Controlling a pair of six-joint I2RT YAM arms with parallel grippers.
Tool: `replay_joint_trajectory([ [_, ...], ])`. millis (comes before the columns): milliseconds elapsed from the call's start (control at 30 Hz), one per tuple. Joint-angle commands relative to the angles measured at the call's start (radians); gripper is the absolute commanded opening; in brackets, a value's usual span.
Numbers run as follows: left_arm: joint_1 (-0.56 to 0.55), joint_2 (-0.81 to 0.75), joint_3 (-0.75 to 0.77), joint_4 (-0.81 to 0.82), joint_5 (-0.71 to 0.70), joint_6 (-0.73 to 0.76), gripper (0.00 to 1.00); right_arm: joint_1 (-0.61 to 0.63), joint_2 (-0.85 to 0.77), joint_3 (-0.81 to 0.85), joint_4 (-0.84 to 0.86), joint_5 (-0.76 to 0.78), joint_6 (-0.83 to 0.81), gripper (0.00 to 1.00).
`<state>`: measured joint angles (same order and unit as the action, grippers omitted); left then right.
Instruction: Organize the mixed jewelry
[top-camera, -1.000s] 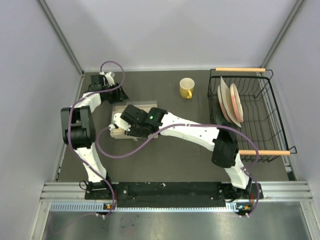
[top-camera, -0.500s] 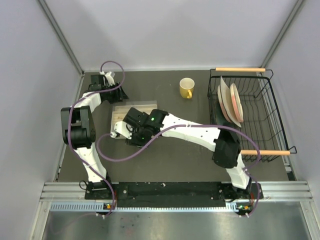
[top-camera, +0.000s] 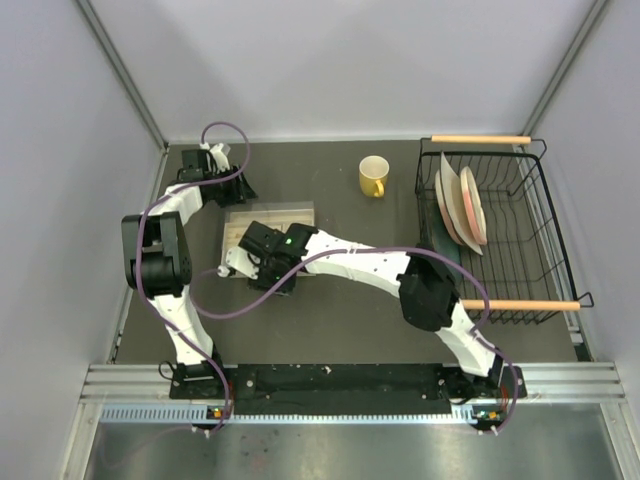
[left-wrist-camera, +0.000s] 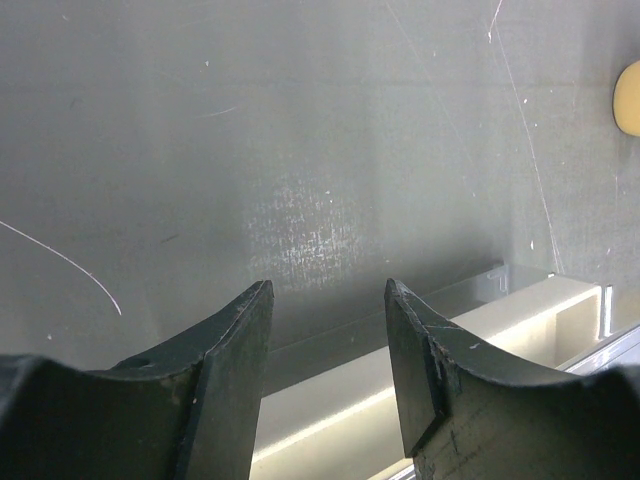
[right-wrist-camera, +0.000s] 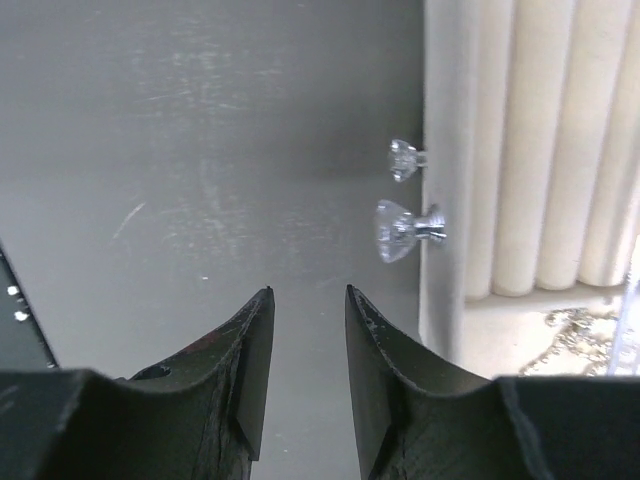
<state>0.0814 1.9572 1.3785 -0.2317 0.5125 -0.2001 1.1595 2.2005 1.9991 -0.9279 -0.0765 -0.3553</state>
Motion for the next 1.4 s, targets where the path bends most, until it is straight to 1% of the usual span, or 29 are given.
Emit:
replay_joint_trajectory([
  [0,-0.02,0.052,-0.019,-0.081,-0.005,0.025,0.53,-0.023,0.01,0.063,0.067,0.07,-0.002,0.34],
  [300,-0.02,0.051,-0.024,-0.078,-0.002,0.025,0.53,-0.04,0.036,0.107,0.11,0.182,0.004,0.33],
  [933,-0.022,0.048,-0.03,-0.074,-0.002,0.019,0.53,-0.057,0.085,0.171,0.184,0.299,0.049,0.34],
  [1067,-0.022,0.046,-0.021,-0.072,-0.005,0.021,0.53,-0.054,0.042,0.126,0.184,0.268,0.053,0.36],
  [1367,-0.022,0.049,0.016,-0.08,-0.017,0.024,0.53,-0.003,-0.111,-0.12,0.182,0.178,0.035,0.38],
])
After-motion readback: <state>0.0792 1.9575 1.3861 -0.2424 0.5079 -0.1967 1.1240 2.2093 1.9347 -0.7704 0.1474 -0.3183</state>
